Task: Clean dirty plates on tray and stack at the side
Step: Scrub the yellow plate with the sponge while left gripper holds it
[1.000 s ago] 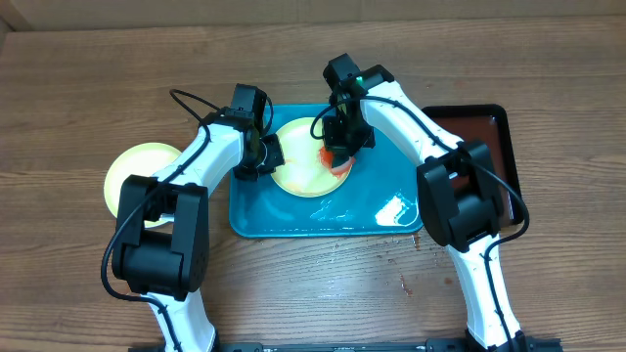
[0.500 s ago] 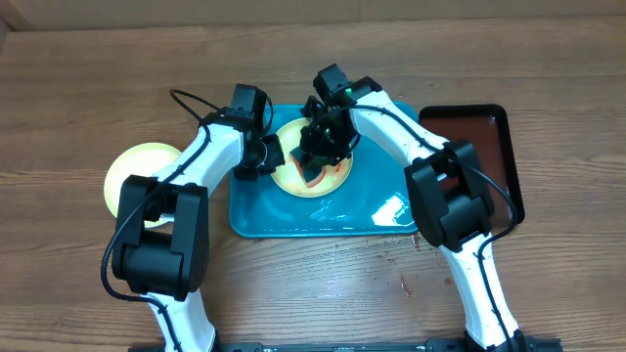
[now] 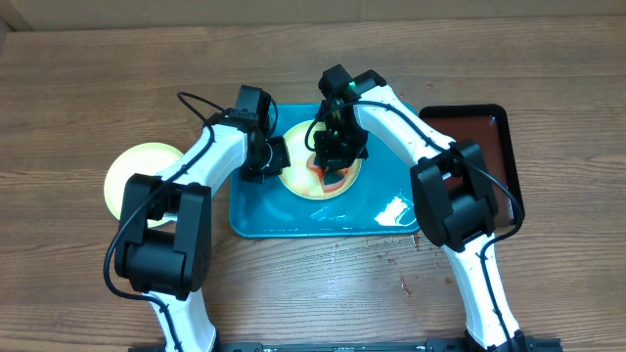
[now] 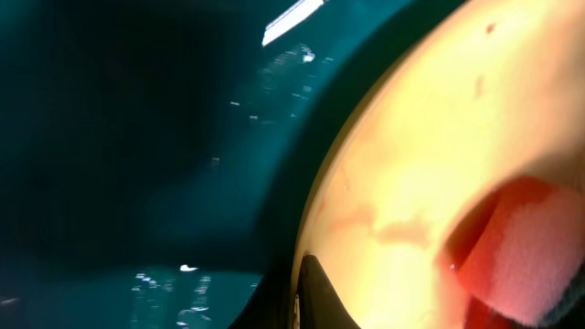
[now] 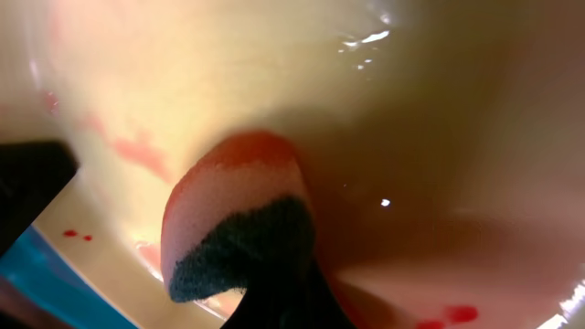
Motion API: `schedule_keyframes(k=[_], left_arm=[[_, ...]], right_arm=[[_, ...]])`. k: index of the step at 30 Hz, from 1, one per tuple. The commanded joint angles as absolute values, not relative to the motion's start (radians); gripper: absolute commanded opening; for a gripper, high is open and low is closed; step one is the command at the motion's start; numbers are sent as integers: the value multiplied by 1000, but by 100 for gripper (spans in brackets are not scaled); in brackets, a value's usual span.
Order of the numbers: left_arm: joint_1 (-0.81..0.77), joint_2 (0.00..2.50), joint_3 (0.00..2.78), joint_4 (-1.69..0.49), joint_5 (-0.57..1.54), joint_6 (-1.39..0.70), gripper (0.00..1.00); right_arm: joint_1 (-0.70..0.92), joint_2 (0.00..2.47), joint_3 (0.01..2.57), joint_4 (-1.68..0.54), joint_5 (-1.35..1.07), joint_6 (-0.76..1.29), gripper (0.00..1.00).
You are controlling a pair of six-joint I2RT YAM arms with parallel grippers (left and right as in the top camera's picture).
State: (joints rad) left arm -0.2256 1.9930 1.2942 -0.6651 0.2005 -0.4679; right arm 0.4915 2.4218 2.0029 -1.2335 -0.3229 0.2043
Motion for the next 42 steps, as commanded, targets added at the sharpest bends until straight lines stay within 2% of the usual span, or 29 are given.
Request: schedule_keyframes(k=[1, 9, 14, 17, 24, 30, 34, 42], left_arm=[[-221, 2040, 1271, -684, 150, -440, 4], [-221, 2040, 1271, -696, 150, -422, 4], [-221, 2040, 1271, -702, 150, -417, 4], [-221, 2040, 1271, -703, 150, -414, 4], [-221, 2040, 1271, -703, 151, -414, 4], [-221, 2040, 1271, -703, 155, -414, 4], [-221, 2040, 1271, -703, 157, -414, 4], [-220, 2040, 1271, -706, 158, -414, 4]], right_arm=[[448, 2461, 1980, -1231, 45, 200, 4], [448, 2459, 2034, -1184, 229, 143, 4], [448, 2459, 2038, -1119, 245, 73, 4], [451, 2459, 2038, -1091, 143, 73, 4], [451, 2460, 1997, -1042, -353, 86, 4], [467, 2460, 1943, -963, -593, 170, 4], [509, 2463, 1917, -910, -627, 218, 4], [535, 2463, 1916, -960, -562, 281, 4]])
